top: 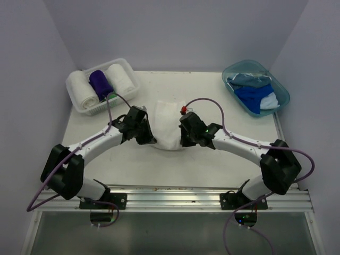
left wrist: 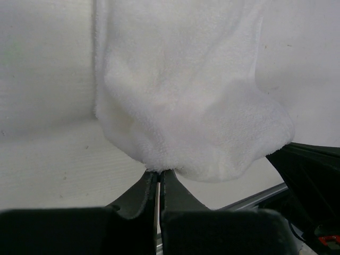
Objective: Roll the towels
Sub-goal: Roll the towel
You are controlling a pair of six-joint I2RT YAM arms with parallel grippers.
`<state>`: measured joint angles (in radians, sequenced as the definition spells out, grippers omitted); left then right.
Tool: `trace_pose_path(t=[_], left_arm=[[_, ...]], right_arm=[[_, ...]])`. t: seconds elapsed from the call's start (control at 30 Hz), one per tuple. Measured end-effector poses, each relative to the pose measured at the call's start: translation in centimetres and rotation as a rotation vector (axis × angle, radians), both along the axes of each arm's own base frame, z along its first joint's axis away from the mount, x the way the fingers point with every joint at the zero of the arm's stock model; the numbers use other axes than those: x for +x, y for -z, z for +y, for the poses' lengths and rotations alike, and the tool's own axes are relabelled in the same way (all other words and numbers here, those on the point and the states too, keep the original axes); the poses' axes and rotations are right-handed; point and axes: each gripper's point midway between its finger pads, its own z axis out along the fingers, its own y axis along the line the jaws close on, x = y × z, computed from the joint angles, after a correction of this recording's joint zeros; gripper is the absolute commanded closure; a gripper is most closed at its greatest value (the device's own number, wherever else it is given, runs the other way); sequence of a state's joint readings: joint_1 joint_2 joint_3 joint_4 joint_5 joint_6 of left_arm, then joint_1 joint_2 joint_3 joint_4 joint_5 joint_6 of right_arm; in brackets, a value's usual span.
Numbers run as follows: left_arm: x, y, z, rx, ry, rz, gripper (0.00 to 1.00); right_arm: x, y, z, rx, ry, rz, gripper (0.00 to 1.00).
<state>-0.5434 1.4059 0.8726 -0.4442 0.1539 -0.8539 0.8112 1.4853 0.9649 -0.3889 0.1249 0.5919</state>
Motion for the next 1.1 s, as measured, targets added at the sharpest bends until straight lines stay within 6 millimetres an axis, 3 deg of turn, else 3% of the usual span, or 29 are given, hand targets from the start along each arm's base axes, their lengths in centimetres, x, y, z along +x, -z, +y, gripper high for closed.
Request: trace_pose_path(t=[0.33, 0.57, 0.7, 0.8, 0.87, 0.9, 1.0, 1.1], left_arm=[[4.8, 0.5, 0.3, 0.007, -0.048, 0.028, 1.00], [7.1, 3.0, -0.1, 0.027, -0.043, 0.083, 1.00], [7.8, 4.8, -0.3, 0.043, -0.041, 0.119, 1.00], [8.1, 5.3, -0.4, 0.046, -0.037, 0.127, 1.00], [8.2, 5.2, -0.5, 0.047, -0.032, 0.124, 1.00], [8.2, 5.3, -0.5, 0.048, -0.031, 0.124, 1.00], [8.2, 5.3, -0.5, 0.051, -0.024, 0.123, 1.00], [8.1, 5.3, -0.4, 0.053, -0.017, 0.120, 1.00]], right_arm=[[5.4, 0.4, -1.2, -0.032, 0.085, 0.006, 1.00], [8.1, 3.5, -1.8, -0.073, 0.125, 0.065, 1.00], [8.5, 5.8, -1.9, -0.106, 0.134, 0.106, 1.00], [8.7, 6.0, -2.0, -0.112, 0.138, 0.111, 1.00], [8.7, 5.9, -2.1, -0.112, 0.140, 0.107, 0.86], [8.7, 5.7, -2.1, -0.109, 0.140, 0.104, 0.72], [8.1, 4.4, -2.4, -0.092, 0.127, 0.084, 0.64], [7.6, 1.6, -2.6, -0.054, 0.122, 0.030, 0.64]])
